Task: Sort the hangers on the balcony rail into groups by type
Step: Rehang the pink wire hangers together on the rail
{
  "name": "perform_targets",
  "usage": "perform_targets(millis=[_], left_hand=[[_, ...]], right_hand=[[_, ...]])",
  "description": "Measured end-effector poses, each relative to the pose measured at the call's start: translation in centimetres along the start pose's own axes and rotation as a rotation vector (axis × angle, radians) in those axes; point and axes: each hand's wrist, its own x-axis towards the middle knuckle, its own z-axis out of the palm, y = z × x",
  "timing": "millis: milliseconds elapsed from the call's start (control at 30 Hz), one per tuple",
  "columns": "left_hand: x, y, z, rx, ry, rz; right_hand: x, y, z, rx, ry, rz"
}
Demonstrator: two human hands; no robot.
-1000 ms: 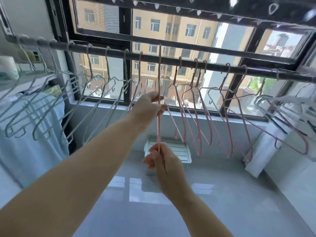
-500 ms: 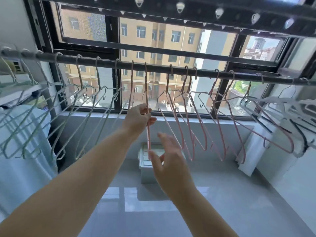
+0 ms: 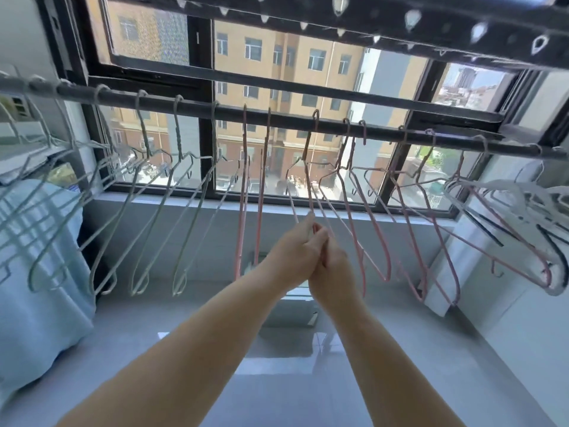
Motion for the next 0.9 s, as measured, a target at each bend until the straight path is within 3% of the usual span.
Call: perform_targets(millis=[133,300,367,533,700,800,900], left_hand=[[1.1,1.1,-1.1,-0.153,0.065,0.027],[0.5,0.4,0.3,-0.116,0.232,-0.038],[-0.7,-1.1,1.4,-0.088,0.190,-0.074],[-4.6,-7.1,3.7,-0.081,0.081,-0.207],[-5.3,-13.2,1.9,0.136,0.179,-0.360],[-6.0,-15.8,0.0,0.336,0.230,-0.434],[-6.5,-18.3,-1.6,0.527,0.134,-0.412]], right_hand=[[1.9,-2.5,-0.3,0.069,0.021,-0.059],[3.8,-2.6,0.0,0.232,-0.164,0.093],[2.6,-0.5,0.5,0.393,-0.176,0.186],[-3.5,5.5,0.6,0.339,-0.177,0.198],[-8.7,9.6,-4.5,0.359,-0.075,0.270],[-10.4,10.7,-8.2,0.417,-0.146,0.338],[-11.7,11.1,-11.0,0.501,-0.205,0.371]])
